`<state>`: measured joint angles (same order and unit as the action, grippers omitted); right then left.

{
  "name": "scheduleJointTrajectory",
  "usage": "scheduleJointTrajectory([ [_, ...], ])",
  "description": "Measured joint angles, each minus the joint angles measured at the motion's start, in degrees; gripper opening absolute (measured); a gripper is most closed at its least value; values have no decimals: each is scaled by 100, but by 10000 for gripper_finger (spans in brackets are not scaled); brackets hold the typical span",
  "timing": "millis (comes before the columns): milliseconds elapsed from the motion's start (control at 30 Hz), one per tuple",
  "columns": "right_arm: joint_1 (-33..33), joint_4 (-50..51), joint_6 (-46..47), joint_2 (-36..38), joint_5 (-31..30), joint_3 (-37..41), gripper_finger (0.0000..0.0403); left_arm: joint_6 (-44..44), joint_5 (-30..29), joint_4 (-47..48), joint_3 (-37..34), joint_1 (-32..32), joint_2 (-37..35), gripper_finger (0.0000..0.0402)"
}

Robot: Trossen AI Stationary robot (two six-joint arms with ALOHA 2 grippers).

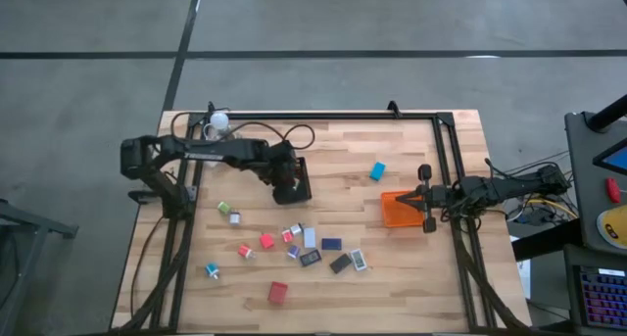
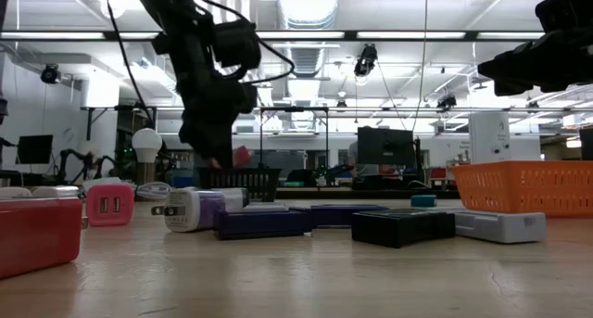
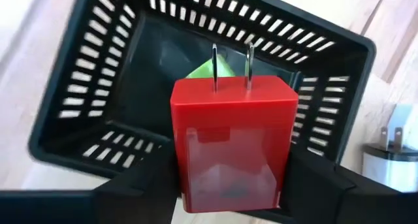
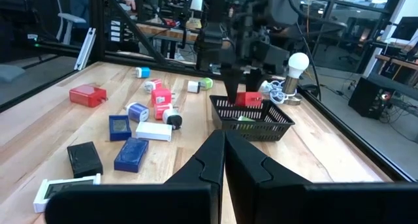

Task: Pick & Place Office items
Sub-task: Put the top red charger adapter in the black bin

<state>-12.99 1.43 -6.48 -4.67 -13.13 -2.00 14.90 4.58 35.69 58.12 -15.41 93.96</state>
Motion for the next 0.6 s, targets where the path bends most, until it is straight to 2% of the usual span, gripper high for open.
scheduleJointTrajectory([
  [600, 0, 2, 1, -5, -2, 1, 8, -154, 360, 229, 371, -164, 747, 229],
])
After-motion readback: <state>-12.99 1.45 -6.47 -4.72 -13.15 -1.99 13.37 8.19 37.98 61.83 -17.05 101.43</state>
